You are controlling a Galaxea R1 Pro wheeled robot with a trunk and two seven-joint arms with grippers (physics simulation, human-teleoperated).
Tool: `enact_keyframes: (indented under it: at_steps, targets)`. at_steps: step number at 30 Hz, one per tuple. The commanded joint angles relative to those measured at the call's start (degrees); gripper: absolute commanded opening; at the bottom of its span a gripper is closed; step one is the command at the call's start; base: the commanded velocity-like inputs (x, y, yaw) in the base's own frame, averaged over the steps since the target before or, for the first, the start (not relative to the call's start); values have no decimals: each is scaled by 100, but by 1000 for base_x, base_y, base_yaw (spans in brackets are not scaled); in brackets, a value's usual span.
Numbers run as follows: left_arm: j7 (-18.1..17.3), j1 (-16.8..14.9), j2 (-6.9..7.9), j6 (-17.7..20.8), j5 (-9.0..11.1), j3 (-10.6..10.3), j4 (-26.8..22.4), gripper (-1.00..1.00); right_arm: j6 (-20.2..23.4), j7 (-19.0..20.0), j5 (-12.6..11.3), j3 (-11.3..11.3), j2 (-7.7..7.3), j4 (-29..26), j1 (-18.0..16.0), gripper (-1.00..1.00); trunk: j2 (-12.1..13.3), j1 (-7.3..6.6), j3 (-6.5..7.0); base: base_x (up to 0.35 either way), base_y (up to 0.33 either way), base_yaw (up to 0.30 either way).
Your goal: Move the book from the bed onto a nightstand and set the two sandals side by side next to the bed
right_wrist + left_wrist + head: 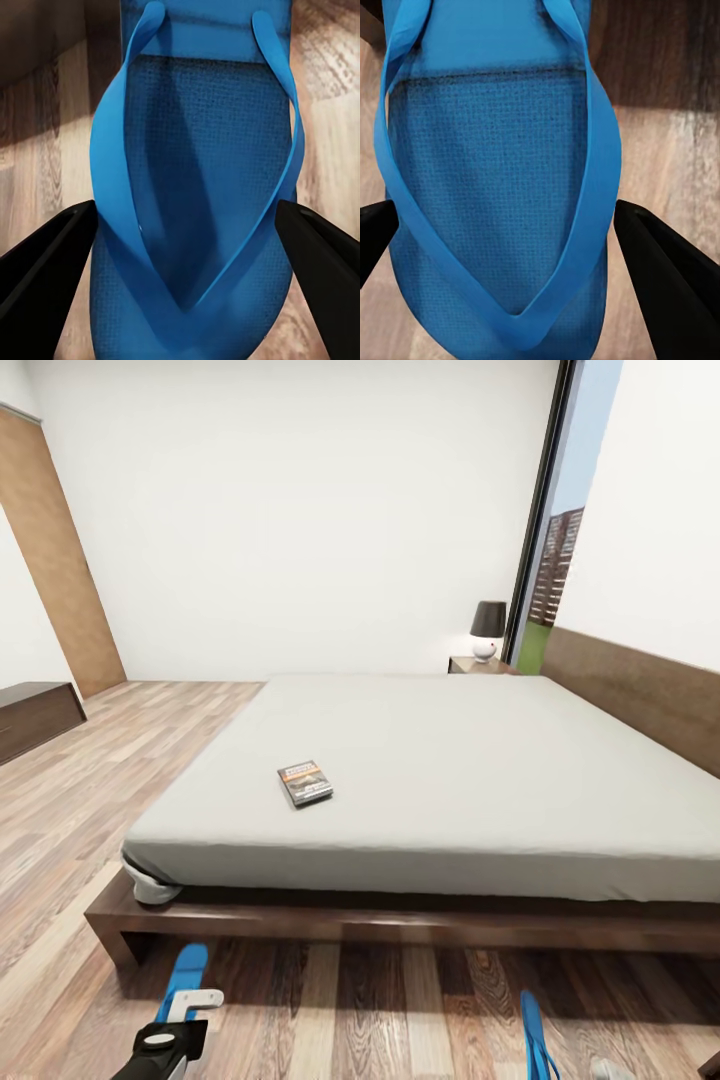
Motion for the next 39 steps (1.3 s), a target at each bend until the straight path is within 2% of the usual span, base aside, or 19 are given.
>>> enact_keyframes:
  at_steps: [1,7,11,12,13,15,16,20,24,28,35,39]
  targets:
    - [3,1,-4,32,-19,15,-13,-100,35,17,-63,40,-5,-3,-3,-100,-44,21,-24,0,0,0]
    - [2,3,-7,29,-13,15,-8,-100,42,28,-63,40,-33,-3,-3,-100,-284,153,-132,0,0,0]
    - [2,3,-14,29,-12,11,-5,-100,226,44,-87,-20,-63,-44,-3,-100,-445,241,-203,0,0,0]
    - [2,3,-22,27,-16,9,-9,-100,490,47,-94,-34,-107,-100,-7,-100,-485,263,-221,0,0,0]
    - [2,3,-40,-34,-13,17,-12,-100,1533,48,-107,-43,-185,-436,-16,-100,-485,263,-221,0,0,0]
    - [7,8,-54,-290,-10,22,-11,-100,2780,49,-117,-47,-248,-1385,-19,-100,-485,263,-221,0,0,0]
    - [9,11,-84,-356,-6,23,-9,-100,3114,49,-131,-50,-263,-1787,-20,-100,-485,263,-221,0,0,0]
    - [10,12,-115,-389,-3,27,-6,-100,3400,49,-143,-164,-294,-2195,-20,-100,-605,329,-275,0,0,0]
    - [17,12,-133,-387,-3,24,-4,-100,3867,49,-150,-350,-289,-2753,-20,-100,-766,417,-347,0,0,0]
    - [12,12,-135,-383,-3,23,-4,-100,3953,50,-150,-404,-291,-2831,-20,-100,-926,505,-419,0,0,0]
    - [35,12,-173,-366,11,29,-1,-100,3974,49,-147,-506,-302,-2842,-20,-100,-936,523,-574,0,0,0]
    - [52,12,-166,-326,33,72,-4,-100,3982,49,-150,-512,-408,-2842,-20,-100,-941,533,-662,0,0,0]
